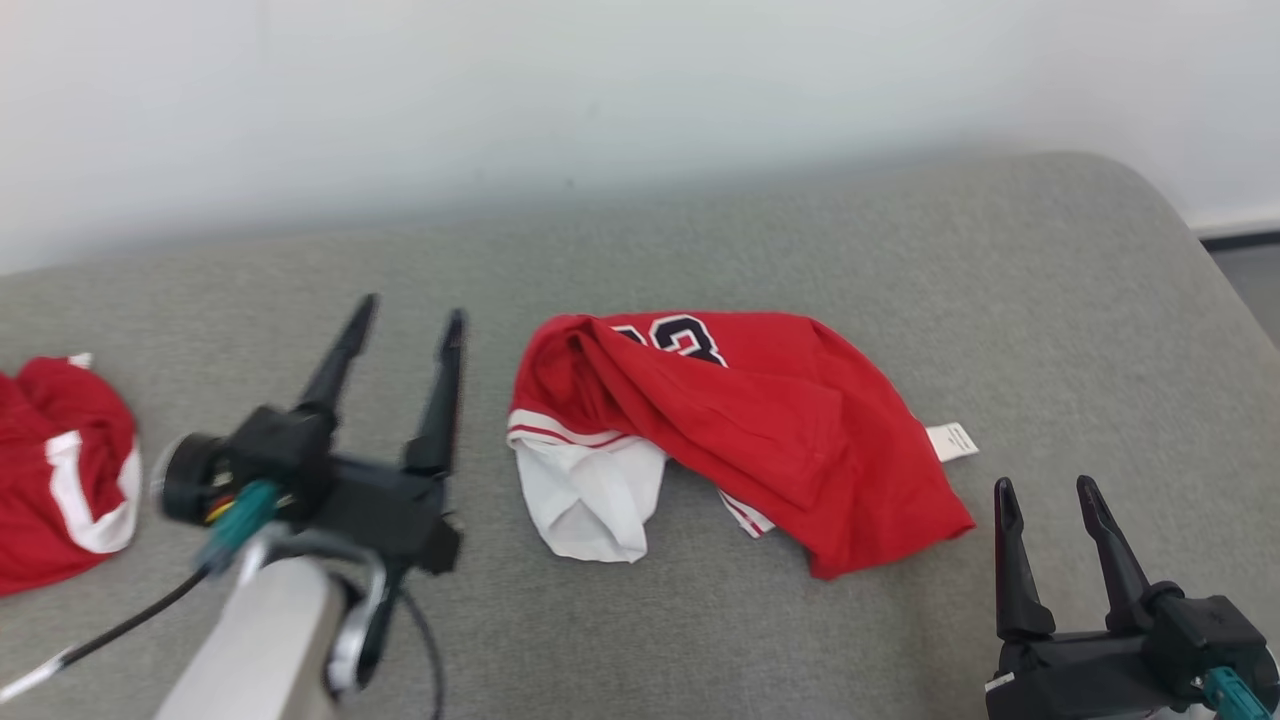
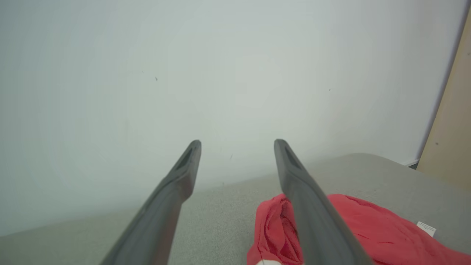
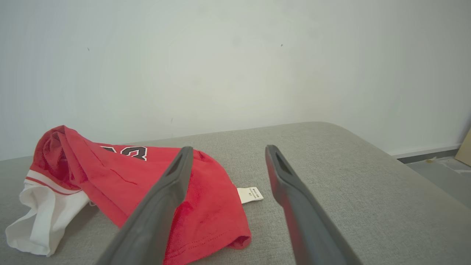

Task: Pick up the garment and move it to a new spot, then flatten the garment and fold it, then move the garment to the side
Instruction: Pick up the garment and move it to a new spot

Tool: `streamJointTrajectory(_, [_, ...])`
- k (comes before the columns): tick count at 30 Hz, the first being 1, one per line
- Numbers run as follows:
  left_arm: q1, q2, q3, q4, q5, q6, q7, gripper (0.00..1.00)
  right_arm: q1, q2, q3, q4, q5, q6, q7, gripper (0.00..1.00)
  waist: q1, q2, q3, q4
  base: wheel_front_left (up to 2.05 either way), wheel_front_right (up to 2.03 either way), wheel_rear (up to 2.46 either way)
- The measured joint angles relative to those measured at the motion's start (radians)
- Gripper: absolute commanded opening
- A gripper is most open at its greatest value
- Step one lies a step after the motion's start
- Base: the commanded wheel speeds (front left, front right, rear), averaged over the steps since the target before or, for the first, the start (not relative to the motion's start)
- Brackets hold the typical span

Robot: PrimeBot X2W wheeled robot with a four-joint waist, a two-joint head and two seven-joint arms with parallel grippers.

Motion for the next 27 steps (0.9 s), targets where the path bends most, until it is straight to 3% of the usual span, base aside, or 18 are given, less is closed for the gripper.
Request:
streamJointTrajectory(3, [0.073, 0.034, 0.064, -0.101, 0.021, 0.014, -0.001, 1.0, 0.01, 0.0, -0.002, -0.008, -0.003, 0.0, 0.004, 1.0, -0.0001, 0.0, -0.022, 0.023, 0.0, 0.0, 0.0])
streamJointTrajectory(10, [0.265, 0.035, 0.194, -0.253, 0.073, 0.035, -0.001, 1.0, 0.032, 0.0, -0.009, -0.012, -0.004, 0.0, 0.014, 1.0, 0.0, 0.0, -0.061, 0.066, 0.0, 0.0, 0.0])
streamJointTrajectory(19, [0.432, -0.022, 0.314, -0.31, 0.13, 0.04, -0.001, 1.0, 0.045, 0.0, -0.011, -0.017, -0.004, 0.0, 0.019, 1.0, -0.0001, 0.0001, -0.079, 0.095, 0.0, 0.0, 0.0])
streamJointTrajectory(27, [0.508, -0.091, 0.404, -0.315, 0.156, 0.015, -0.001, 1.0, 0.05, 0.0, -0.005, -0.001, 0.002, 0.0, 0.021, 1.0, 0.0, 0.0001, -0.076, 0.094, 0.0, 0.0, 0.0])
